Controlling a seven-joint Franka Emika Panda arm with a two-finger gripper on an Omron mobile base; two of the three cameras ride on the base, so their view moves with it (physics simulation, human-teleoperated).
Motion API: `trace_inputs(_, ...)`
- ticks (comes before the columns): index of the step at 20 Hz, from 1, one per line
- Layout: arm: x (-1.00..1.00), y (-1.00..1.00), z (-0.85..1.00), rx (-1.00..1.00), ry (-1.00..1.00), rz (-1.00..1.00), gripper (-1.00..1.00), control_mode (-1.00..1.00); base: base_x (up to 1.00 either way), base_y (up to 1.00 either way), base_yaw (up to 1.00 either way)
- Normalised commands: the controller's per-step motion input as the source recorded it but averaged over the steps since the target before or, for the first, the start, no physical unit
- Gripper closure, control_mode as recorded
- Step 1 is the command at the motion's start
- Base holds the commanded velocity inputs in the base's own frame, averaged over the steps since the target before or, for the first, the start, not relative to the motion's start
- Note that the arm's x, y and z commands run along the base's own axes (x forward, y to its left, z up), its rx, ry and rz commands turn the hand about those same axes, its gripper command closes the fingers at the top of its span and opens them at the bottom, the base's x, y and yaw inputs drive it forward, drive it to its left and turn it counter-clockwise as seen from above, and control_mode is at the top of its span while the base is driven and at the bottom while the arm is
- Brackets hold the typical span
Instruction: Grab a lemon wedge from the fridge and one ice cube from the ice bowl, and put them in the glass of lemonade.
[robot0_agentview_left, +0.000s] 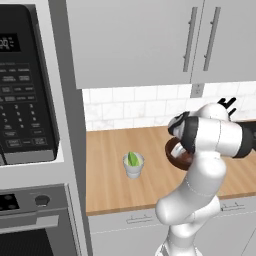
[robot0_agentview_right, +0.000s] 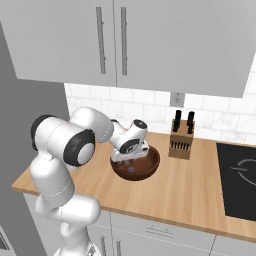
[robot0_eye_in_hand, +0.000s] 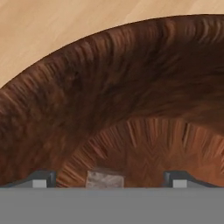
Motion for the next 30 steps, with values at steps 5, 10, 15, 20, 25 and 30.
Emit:
trace_inputs(5, 0.06, -0.02, -0.2, 0.0, 0.0, -0.03, -1.0, -1.0, 0.0, 0.0, 0.0)
trace_inputs(10, 0.01, 0.0, -0.45, 0.0, 0.0, -0.03, -1.0, -1.0, 0.0, 0.0, 0.0)
trace_inputs(15, 0.0, 0.0, -0.5, 0.04, 0.0, -0.01, -1.0, -1.0, 0.0, 0.0, 0.0)
trace_inputs(20, -0.2, 0.0, -0.2, 0.01, -0.07, 0.0, -1.0, -1.0, 0.0, 0.0, 0.0)
trace_inputs(25, -0.12, -0.06, -0.04, -0.01, -0.1, -0.01, -1.0, -1.0, 0.0, 0.0, 0.0)
trace_inputs(30, -0.15, -0.18, -0.02, 0.0, 0.0, -0.01, -1.0, -1.0, 0.0, 0.0, 0.0)
